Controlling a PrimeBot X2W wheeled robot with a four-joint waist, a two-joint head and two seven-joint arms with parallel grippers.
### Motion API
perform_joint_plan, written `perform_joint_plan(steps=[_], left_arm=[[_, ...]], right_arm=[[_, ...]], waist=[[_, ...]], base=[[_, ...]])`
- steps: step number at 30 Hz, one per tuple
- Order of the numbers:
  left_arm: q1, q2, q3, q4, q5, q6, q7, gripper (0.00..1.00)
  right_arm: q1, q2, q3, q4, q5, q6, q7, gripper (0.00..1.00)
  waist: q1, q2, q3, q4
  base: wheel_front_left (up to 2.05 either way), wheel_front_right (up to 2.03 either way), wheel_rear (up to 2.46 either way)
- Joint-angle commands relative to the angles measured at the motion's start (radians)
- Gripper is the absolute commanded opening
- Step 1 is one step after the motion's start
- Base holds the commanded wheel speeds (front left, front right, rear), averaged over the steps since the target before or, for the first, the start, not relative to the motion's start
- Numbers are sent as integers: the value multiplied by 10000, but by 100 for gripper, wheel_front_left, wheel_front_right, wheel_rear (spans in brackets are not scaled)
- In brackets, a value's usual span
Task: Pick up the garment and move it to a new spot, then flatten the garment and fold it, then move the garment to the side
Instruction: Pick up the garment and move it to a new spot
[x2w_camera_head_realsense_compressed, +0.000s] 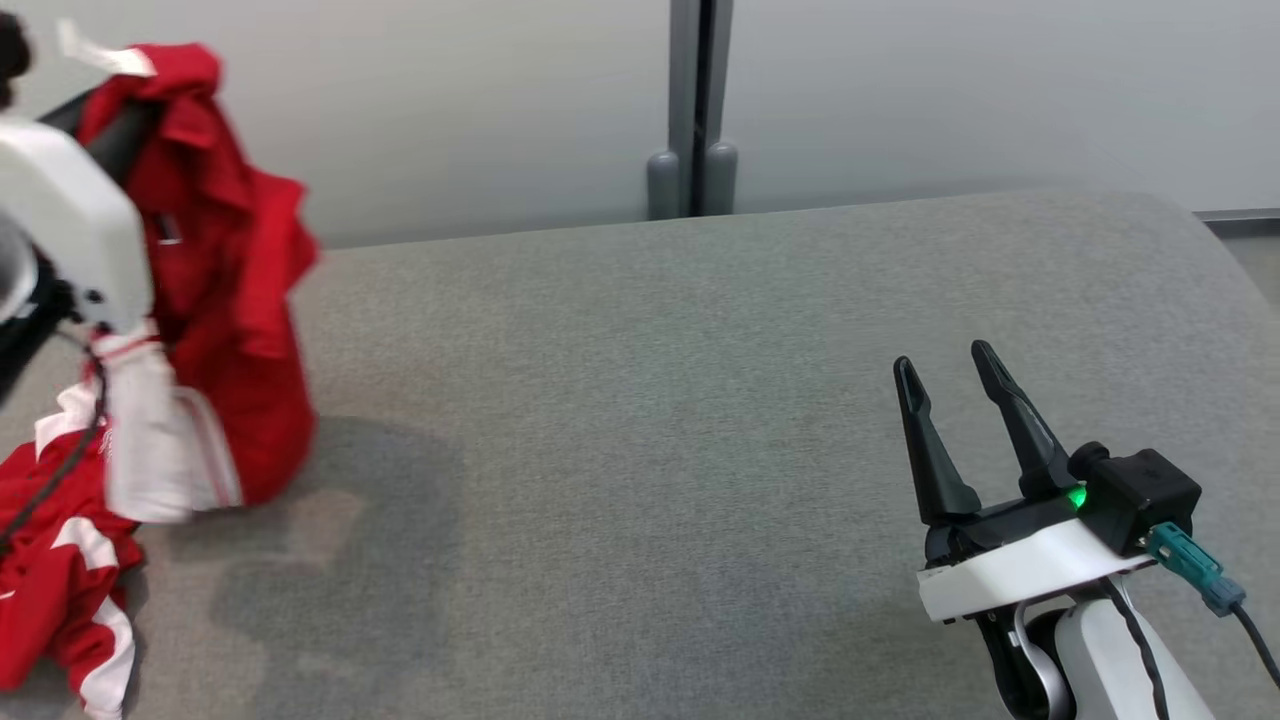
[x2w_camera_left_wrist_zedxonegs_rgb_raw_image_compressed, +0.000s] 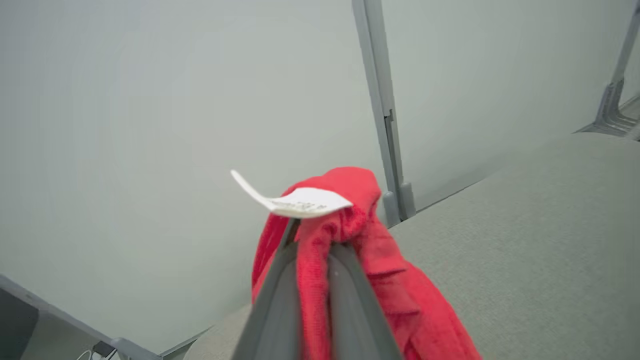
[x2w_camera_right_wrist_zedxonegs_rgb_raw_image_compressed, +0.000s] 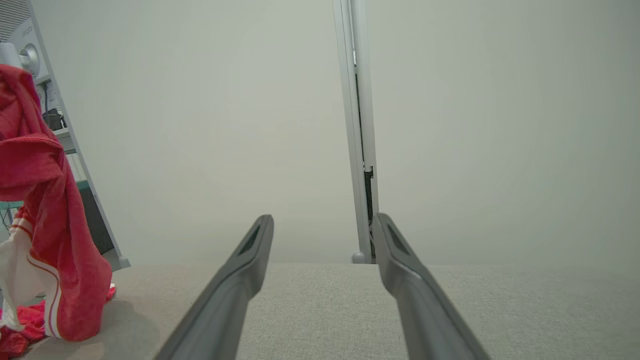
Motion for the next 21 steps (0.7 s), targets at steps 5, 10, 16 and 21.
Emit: perform_joint_plan(steps=[5, 10, 16, 21], left_arm=[[-613, -986, -498, -1098, -322, 18, 99, 0], [-817, -2219, -821, -1834, -889, 199, -8, 0], [373, -2853, -1050, -1850, -1249, 545, -349, 0], [2456, -3100, -912, -296, -1493, 716, -1711, 0]], right_arm=[[147, -66, -146, -51, 106, 5, -51, 100], [167, -66, -303, -129, 104, 5, -51, 100], [84, -66, -542, -184, 45, 5, -51, 100], [-6, -69, -628, -128, 0, 5, -51, 100]], waist=[[0, -1, -185, -434], [0, -1, -81, -596], [0, -1, 229, -645], [0, -1, 497, -634]], base=[[0, 0, 0], [0, 0, 0], [0, 0, 0], [0, 0, 0]])
